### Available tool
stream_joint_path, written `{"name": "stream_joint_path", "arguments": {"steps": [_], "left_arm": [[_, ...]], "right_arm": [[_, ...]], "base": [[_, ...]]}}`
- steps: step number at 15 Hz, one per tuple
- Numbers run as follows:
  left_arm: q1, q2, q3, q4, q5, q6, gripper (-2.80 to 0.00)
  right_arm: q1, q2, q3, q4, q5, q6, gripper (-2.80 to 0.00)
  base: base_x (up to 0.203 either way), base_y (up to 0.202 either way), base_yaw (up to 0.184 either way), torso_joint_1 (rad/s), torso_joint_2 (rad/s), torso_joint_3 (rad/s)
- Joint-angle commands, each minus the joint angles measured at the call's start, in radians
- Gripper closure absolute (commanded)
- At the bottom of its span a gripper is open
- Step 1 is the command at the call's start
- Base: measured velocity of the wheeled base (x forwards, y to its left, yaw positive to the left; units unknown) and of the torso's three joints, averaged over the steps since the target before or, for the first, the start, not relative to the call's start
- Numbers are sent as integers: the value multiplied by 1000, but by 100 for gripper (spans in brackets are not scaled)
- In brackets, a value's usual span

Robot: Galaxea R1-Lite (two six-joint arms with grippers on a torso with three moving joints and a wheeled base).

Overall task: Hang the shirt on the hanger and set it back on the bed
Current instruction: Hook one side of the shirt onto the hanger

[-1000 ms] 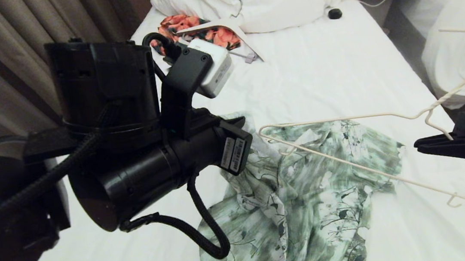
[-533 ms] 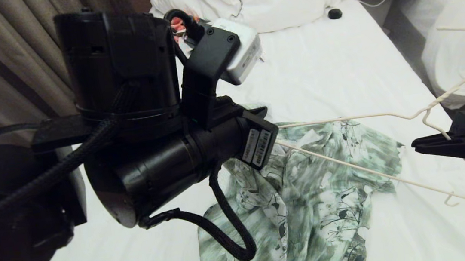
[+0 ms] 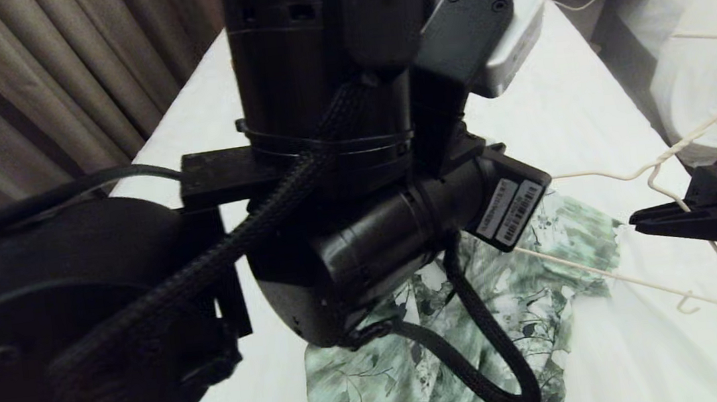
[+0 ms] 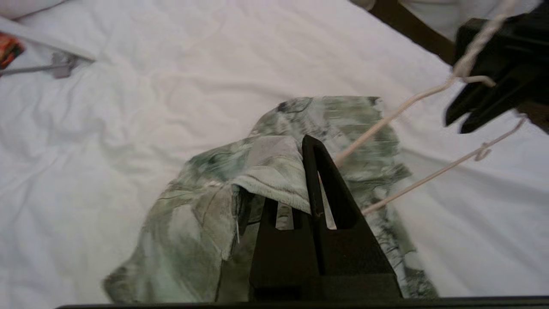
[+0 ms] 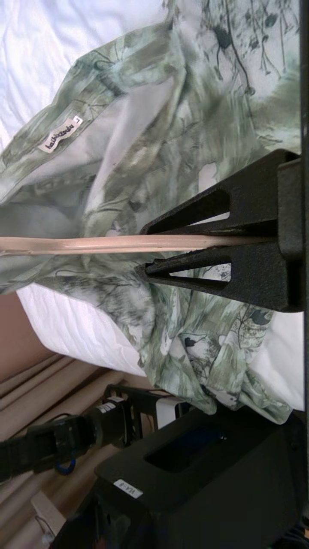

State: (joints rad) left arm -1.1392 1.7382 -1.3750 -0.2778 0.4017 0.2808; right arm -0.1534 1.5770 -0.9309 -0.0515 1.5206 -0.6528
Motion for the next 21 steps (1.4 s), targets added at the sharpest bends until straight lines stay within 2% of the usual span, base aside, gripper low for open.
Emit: {"name": "stream_joint_path", "arguments": {"steps": [1,6,10,15,18,21], "left_arm": [[-25,63,-42,-1,1,1,0],[-83,159,-154,-9,-3,-8,0],[-148,169,-161,-11,-3,-78,0],[-272,168,-159,-11,-1,-81,0],[-276,214,-199,-10,0,-78,0],[-214,239,-225,-11,0,-77,0]], "right_arm": [[1,-2,-3,-1,9,-4,0],[14,-2,-13,-1,9,-4,0],[17,0,-32,1,9,1,0],[29,18,-42,1,9,1,0],[52,12,-39,2,9,1,0],[60,-9,-12,4,9,1,0]], "base": [[0,0,0,0,0,0],[0,0,0,0,0,0],[0,0,0,0,0,0],[0,0,0,0,0,0],[0,0,0,0,0,0],[0,0,0,0,0,0]]}}
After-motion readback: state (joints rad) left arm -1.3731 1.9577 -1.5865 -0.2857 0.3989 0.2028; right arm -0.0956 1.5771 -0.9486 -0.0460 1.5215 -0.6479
